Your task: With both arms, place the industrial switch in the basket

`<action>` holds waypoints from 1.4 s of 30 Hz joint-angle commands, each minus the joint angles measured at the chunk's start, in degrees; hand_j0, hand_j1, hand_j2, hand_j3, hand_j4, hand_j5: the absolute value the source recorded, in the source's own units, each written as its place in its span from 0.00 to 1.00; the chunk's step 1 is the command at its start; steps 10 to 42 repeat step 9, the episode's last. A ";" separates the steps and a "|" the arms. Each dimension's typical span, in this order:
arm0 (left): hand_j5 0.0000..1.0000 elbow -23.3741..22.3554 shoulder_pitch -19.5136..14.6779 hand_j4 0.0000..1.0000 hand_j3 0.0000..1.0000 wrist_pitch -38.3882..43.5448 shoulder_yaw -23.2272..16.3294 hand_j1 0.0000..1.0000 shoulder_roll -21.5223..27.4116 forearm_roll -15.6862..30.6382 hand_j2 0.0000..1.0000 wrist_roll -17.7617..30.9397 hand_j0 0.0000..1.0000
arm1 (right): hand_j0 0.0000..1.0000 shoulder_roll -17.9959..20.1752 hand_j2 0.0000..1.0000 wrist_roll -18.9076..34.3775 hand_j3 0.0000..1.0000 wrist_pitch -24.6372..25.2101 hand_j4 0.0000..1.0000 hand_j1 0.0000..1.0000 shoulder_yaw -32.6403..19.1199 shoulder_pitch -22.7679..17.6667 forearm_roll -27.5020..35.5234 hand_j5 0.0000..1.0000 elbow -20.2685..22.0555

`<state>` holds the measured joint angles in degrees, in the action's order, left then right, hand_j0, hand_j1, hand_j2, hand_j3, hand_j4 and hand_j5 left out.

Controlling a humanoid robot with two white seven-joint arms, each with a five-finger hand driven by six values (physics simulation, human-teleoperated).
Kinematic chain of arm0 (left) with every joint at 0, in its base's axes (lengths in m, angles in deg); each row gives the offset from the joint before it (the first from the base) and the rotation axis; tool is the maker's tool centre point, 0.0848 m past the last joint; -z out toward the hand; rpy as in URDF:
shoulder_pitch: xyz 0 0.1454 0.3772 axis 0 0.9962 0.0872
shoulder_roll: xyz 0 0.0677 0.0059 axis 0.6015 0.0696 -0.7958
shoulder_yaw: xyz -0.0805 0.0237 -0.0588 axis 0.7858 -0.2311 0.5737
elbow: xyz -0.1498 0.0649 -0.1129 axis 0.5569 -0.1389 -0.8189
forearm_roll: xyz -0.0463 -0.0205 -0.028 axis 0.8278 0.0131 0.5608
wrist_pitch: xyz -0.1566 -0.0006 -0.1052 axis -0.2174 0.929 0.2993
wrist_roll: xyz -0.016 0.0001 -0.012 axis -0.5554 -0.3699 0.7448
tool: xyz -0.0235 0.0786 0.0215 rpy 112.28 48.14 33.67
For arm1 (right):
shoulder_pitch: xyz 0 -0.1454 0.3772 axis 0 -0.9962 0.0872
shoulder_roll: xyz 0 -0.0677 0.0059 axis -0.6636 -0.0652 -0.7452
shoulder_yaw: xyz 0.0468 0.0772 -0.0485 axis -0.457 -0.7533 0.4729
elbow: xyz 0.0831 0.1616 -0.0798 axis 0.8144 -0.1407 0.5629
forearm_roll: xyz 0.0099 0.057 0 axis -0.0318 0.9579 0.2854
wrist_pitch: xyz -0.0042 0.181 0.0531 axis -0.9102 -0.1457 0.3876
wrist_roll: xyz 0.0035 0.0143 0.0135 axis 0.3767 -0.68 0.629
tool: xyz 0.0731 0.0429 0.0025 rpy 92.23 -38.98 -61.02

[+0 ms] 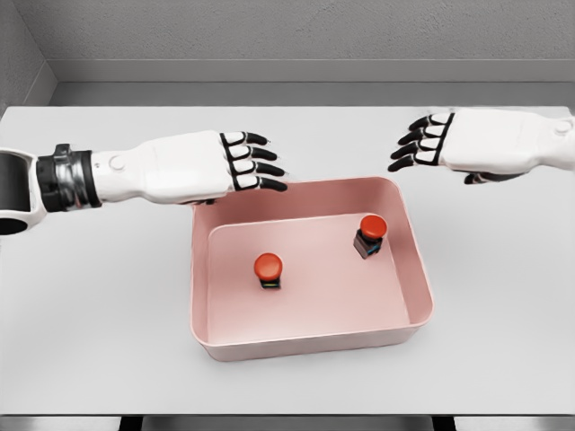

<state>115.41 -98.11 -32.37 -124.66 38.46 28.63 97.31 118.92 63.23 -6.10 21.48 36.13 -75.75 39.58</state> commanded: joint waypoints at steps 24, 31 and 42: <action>1.00 -0.09 0.44 1.00 1.00 0.05 1.00 1.00 17.17 6.64 1.00 0.27 1.00 | 0.95 3.74 0.95 -0.53 0.95 0.04 0.95 0.95 -0.71 0.00 0.37 0.95 -0.91; 1.00 -0.09 0.44 1.00 1.00 0.05 1.00 1.00 17.17 6.64 1.00 0.27 1.00 | 0.95 3.74 0.95 -0.53 0.95 0.04 0.95 0.95 -0.71 0.00 0.37 0.95 -0.91; 1.00 -0.09 0.44 1.00 1.00 0.05 1.00 1.00 17.17 6.64 1.00 0.27 1.00 | 0.95 3.74 0.95 -0.53 0.95 0.04 0.95 0.95 -0.71 0.00 0.37 0.95 -0.91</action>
